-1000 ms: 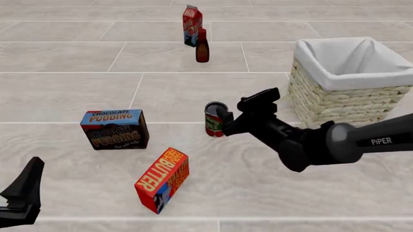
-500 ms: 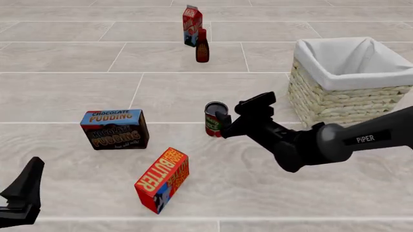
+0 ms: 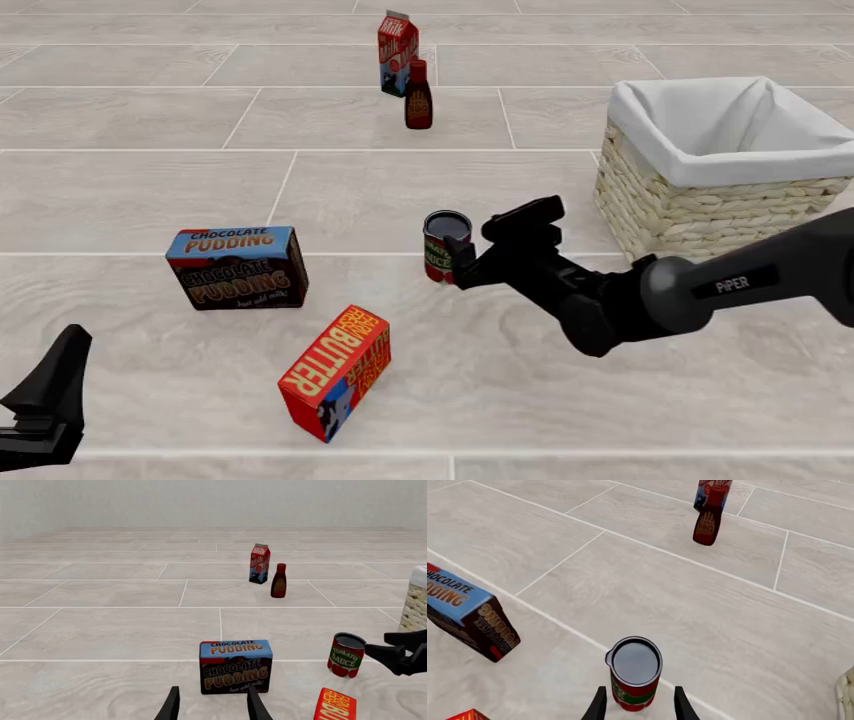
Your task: Pick the tomato sauce and place it in the basket.
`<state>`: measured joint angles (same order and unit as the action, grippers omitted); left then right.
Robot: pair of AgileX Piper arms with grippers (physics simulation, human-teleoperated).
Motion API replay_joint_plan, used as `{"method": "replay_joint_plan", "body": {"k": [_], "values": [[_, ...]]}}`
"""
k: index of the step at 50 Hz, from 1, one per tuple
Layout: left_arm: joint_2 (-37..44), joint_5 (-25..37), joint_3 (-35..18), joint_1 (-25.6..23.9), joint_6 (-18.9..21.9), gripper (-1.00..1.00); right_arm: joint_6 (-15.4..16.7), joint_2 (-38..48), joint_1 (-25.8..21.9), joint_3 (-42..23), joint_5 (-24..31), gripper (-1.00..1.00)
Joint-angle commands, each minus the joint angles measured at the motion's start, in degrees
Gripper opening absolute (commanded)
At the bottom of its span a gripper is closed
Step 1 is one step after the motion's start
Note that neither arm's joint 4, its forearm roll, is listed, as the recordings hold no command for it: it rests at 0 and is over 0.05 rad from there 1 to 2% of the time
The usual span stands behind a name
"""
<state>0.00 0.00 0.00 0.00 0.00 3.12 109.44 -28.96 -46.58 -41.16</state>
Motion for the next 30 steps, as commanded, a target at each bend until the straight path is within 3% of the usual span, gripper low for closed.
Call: {"method": "replay_joint_plan", "body": {"k": [1,30], "values": [[0.0,0.0,0.0,0.0,0.0,1.0,-0.1,1.1,0.1,-0.6,-0.1,1.0],[0.0,0.0,0.0,0.0,0.0,1.0,-0.1,4.3,0.1,-3.0,0.2,1.0]]}}
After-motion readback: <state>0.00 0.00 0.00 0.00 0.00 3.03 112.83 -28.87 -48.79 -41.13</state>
